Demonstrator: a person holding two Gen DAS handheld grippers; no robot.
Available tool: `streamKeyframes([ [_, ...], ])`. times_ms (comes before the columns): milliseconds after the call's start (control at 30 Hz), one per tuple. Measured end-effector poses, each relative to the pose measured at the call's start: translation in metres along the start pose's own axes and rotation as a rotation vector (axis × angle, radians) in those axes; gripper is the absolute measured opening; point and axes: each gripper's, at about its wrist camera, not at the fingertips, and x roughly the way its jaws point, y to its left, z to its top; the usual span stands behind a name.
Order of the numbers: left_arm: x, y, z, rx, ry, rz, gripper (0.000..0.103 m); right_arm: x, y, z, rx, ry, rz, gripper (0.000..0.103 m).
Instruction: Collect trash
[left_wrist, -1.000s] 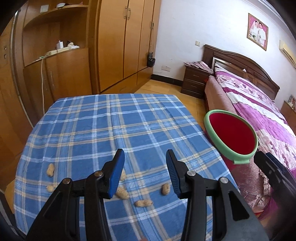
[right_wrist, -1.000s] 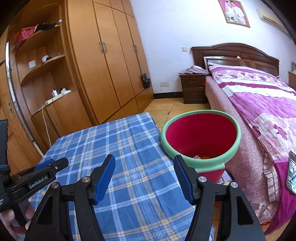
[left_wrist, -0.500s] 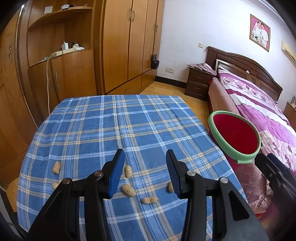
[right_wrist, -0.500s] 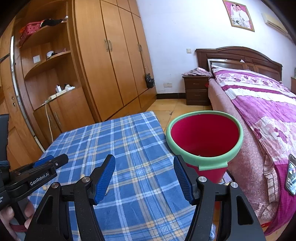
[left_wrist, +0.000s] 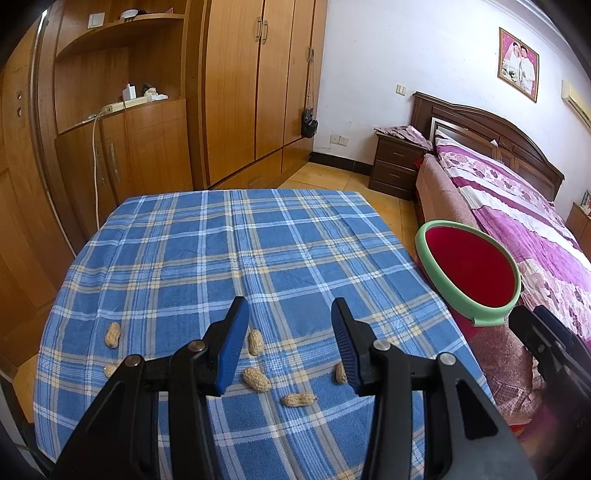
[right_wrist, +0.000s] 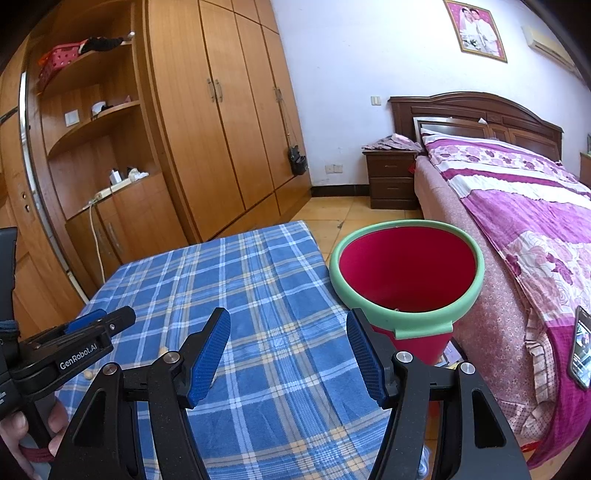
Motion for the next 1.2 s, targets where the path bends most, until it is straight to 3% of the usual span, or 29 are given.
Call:
streamKeyframes([
  [1200,-0.0004,0.0015,0.0026,-0.002,-0.001,0.000,0.047,0.0002,-0.0013,0.0006,0.001,-0.002,-0.002,0.067],
])
